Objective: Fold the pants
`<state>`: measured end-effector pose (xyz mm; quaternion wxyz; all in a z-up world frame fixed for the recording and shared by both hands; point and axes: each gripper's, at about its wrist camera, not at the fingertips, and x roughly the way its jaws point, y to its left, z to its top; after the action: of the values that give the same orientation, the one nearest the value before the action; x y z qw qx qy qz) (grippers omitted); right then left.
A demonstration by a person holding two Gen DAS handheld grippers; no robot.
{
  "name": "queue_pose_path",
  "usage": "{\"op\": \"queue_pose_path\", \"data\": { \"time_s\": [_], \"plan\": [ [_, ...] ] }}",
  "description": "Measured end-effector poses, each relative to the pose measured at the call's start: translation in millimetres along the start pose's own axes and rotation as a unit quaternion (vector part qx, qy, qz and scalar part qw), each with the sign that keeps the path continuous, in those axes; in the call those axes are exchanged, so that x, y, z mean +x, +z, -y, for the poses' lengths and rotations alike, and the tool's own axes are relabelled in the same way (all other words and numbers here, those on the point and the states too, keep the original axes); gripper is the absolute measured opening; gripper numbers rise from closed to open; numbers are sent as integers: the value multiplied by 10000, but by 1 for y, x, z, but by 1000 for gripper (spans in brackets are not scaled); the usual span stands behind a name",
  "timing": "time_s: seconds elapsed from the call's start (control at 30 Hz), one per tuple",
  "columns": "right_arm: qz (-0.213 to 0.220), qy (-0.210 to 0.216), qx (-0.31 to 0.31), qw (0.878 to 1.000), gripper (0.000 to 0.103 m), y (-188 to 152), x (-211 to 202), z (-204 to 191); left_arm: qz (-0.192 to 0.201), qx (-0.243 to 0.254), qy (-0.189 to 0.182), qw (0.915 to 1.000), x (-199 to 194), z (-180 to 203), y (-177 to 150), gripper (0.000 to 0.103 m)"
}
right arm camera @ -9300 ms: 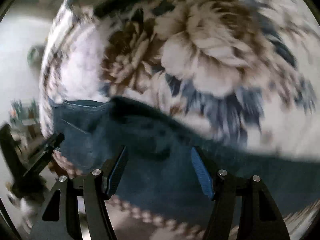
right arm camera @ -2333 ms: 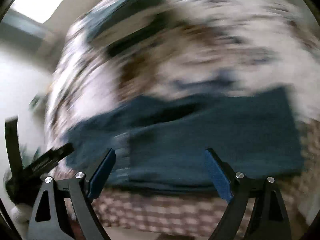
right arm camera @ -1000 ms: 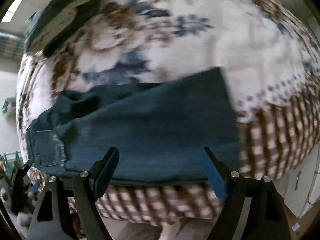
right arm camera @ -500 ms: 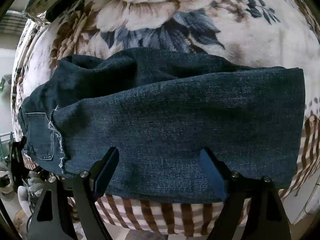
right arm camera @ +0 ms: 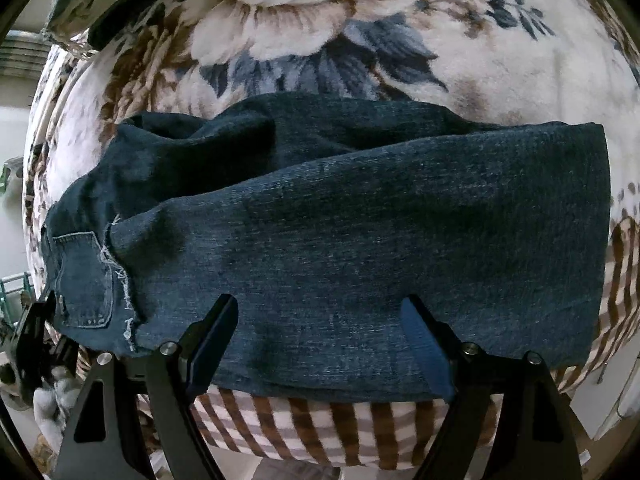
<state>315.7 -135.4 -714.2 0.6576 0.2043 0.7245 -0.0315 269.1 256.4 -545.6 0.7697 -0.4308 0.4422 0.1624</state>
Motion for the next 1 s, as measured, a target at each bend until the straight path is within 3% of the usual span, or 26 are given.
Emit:
{"op": "queue_pose_path", "data": {
  "time_s": [0.13, 0.27, 0.4, 0.5, 0.6, 0.7, 0.77, 0.83, 1.0],
  "plan": [
    [86, 154, 52, 9998, 85, -2, -8, 3, 368, 595, 280, 9972, -30, 32, -10, 23],
    [140, 222, -27, 9997, 85, -3, -18, 11, 795, 1152, 102, 9901, -66, 77, -27, 19],
    [238, 233, -217, 9992, 85, -1, -34, 27, 1205, 2191, -80, 9682, -99, 142, -63, 19],
    [352, 270, -186, 9988, 85, 4, -51, 49, 1206, 3048, -399, 9439, -115, 196, -111, 19],
    [409, 335, 85, 9986, 85, 7, -66, 87, 847, 3746, -630, 9212, -108, 234, -165, 18],
    [483, 248, 322, 9980, 85, 8, -76, 132, 80, 4254, -647, 9027, -71, 256, -230, 18],
    [499, 191, 466, 9975, 85, 6, -81, 158, -370, 4605, -421, 8859, -38, 260, -273, 18],
    [493, 144, 648, 9966, 85, 5, -85, 185, -743, 4778, -175, 8751, -4, 258, -304, 18],
    [458, 186, 683, 9964, 85, 5, -92, 218, -1202, 4970, 360, 8586, 43, 248, -330, 19]
  ]
}}
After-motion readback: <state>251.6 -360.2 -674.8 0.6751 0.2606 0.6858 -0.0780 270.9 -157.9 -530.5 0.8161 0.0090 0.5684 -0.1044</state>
